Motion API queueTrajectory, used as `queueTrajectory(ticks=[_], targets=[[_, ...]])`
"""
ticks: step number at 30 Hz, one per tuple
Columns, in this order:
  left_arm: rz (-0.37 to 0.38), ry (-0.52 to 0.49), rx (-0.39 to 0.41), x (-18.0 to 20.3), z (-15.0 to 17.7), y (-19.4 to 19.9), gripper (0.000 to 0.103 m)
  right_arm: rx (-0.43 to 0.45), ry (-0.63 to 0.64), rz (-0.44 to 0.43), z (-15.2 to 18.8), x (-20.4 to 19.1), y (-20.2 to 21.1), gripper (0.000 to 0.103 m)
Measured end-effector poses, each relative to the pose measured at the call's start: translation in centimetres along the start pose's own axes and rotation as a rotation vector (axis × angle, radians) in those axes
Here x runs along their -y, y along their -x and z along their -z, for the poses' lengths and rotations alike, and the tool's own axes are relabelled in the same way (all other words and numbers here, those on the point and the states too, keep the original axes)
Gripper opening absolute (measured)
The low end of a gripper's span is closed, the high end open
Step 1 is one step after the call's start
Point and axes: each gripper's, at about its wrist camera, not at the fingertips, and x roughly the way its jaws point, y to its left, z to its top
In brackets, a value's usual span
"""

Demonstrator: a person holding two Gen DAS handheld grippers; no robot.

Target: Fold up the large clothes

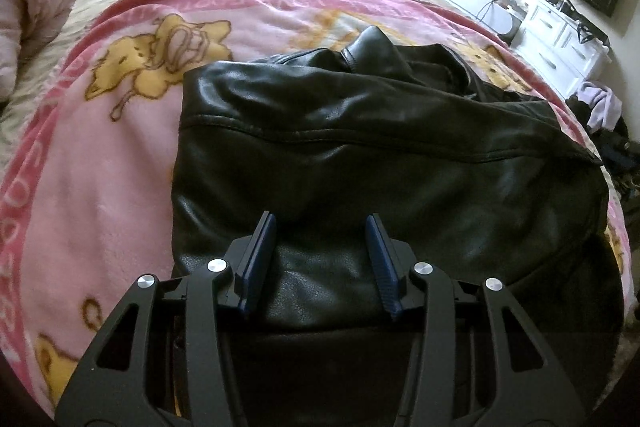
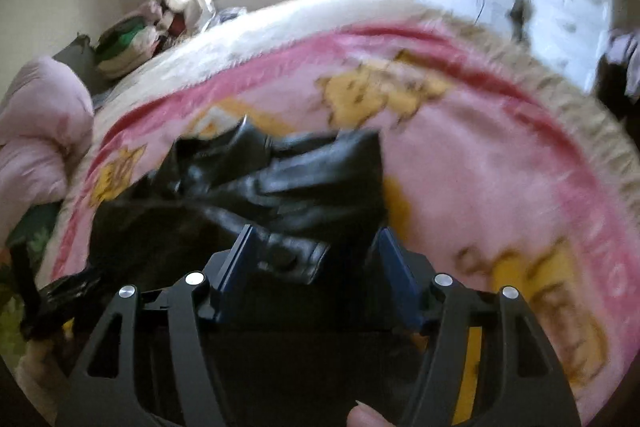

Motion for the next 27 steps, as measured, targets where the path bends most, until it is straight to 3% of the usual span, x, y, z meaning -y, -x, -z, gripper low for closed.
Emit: queueTrajectory(ticks=[3,9,14,17,24,27], targets=[[0.000,0.001,-0.001,0.0,0.0,0.0,0.038,0.032,0.083,-0.058,0.0,-2.8,0.2,0.061],[0.003,0.000,-0.001,0.0,0.0,0.0,0.038,-0.021,0.311,-0.105,0.1,-10.2,-2.4,0.061],[0.009,0.003,-0.004,0.0,0.0,0.0,0.039,-0.234,0.325,-0.003,1.0,-11.1,-8.4,0.062],[0.023,0.009,-0.006,-0.1,0.0,-0.1,0.039,-0.325,0.302,-0.008,2.5,-9.8,-11.3,0.060],[0.082,0.018,-0.002,-0.7,-0.7,0.6,0.039,-0.299,0.302,-0.031,3.1,-9.3,-11.0,0.060],[0.085,0.007,0.064,-0.9,-1.5,2.5,0.039,-0.212,0.281,-0.098,2.2,-8.7,-7.8,0.061]])
